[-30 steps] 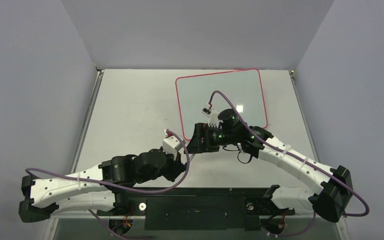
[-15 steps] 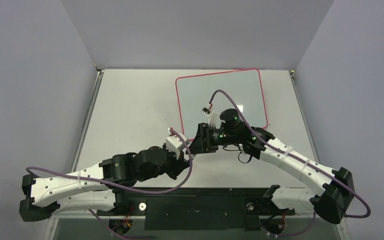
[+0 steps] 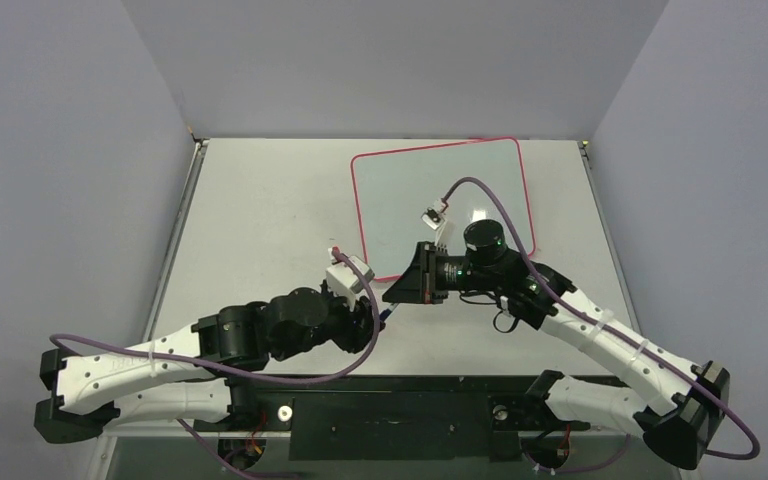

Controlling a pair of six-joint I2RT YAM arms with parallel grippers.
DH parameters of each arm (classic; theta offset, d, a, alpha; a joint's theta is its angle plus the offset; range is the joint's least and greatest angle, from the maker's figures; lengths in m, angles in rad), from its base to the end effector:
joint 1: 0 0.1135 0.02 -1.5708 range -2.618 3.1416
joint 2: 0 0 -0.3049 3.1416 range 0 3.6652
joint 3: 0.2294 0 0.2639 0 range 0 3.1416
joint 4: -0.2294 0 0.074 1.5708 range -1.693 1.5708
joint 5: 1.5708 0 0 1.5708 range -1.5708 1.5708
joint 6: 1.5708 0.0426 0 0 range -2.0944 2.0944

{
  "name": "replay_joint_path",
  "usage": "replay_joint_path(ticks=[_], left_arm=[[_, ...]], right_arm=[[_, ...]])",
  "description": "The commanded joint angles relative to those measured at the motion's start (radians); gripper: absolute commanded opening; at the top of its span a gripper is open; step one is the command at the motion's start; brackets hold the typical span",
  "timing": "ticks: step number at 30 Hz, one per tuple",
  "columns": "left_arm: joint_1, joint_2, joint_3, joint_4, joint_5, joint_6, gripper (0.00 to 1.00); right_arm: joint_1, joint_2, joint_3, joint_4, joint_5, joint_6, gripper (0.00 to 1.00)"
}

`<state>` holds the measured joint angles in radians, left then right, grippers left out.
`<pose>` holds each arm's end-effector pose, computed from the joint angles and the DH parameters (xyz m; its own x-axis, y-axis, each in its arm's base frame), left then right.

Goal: Write a sentence on the whiteboard
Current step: Open the whiteboard marker.

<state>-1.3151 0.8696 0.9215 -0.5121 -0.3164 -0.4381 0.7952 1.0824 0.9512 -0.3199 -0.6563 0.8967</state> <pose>0.0582 -0.1702 0.3689 -0.4619 0.1727 -0.8700 0.7211 0.6442 -0.2549 0.1471 0.1871 0.3617 -0.9329 -0.0672 -0.3539 -0.3546 0.3447 0.8692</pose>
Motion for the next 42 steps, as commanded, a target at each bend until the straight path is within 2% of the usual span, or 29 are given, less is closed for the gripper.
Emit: replay_joint_path(ticks=[1,11,18,28,32,33,34,35,36,38,42], left_arm=[[0.005,-0.018,0.056,0.046,-0.063,-0.041,0.43],[0.005,-0.001,0.072,0.169,0.016,0.018,0.43],[0.005,0.038,0.125,0.193,0.044,0.09,0.4],[0.009,0.111,0.175,0.203,0.039,0.148,0.07],[0.013,0.106,0.176,0.209,0.028,0.176,0.01],[0.014,0.102,0.177,0.205,0.028,0.191,0.0],[0.02,0.096,0.178,0.19,0.033,0.201,0.0],[0.022,0.092,0.182,0.18,0.037,0.229,0.0],[0.029,0.086,0.185,0.152,0.048,0.243,0.0],[0.047,0.08,0.199,0.104,0.079,0.29,0.0],[0.093,0.066,0.214,0.044,0.166,0.411,0.0]], right_arm=[[-0.02,-0.088,0.058,0.052,0.086,0.055,0.0],[-0.05,-0.145,0.086,0.071,0.119,0.107,0.0],[-0.051,-0.154,0.076,0.065,0.115,0.11,0.0],[-0.05,-0.166,0.066,0.059,0.093,0.105,0.0],[-0.051,-0.179,0.063,0.055,0.077,0.097,0.02],[-0.051,-0.182,0.062,0.053,0.073,0.09,0.19],[-0.052,-0.191,0.063,0.048,0.072,0.085,0.41],[-0.053,-0.195,0.064,0.041,0.073,0.074,0.52],[-0.06,-0.203,0.064,0.037,0.072,0.065,0.68],[-0.081,-0.217,0.064,0.028,0.061,0.052,0.75],[-0.162,-0.239,0.061,0.02,-0.014,0.035,0.76]])
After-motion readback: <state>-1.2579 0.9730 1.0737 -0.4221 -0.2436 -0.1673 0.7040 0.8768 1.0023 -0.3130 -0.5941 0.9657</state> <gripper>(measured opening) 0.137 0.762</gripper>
